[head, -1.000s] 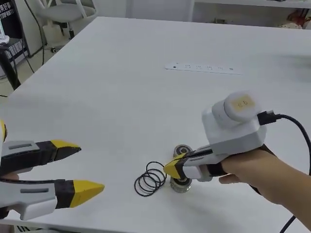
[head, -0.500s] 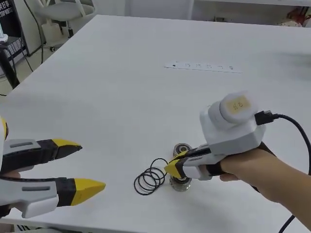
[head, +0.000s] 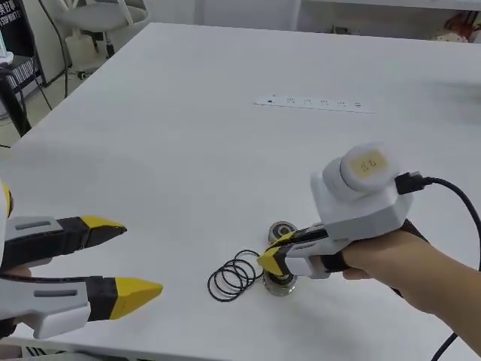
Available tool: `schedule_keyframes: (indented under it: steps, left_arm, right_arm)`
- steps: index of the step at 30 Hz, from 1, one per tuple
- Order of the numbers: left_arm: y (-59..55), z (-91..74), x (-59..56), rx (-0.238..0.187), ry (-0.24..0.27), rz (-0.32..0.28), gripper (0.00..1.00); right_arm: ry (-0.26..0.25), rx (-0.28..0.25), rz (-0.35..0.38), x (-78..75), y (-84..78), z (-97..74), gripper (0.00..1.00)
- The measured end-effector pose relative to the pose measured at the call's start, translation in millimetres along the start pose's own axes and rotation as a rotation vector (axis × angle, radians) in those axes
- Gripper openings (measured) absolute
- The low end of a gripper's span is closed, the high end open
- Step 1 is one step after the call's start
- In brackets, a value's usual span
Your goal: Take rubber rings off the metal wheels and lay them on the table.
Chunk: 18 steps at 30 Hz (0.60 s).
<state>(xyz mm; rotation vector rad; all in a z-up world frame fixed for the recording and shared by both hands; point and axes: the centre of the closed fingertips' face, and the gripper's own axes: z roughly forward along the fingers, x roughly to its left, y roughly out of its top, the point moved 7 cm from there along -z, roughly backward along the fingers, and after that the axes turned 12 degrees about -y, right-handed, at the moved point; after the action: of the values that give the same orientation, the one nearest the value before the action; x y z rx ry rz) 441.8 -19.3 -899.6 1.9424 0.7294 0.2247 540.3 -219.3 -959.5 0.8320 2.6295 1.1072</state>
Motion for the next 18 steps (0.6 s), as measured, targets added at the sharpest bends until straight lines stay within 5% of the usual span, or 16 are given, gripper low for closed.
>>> schedule_keyframes:
  steps: [18]
  left_arm:
    - [-0.9, 10.6, -4.7, 0.009, -0.049, 0.006, 0.57]
  right_arm:
    - [0.039, -0.098, 0.052, 3.9, 19.8, -31.6, 0.15]
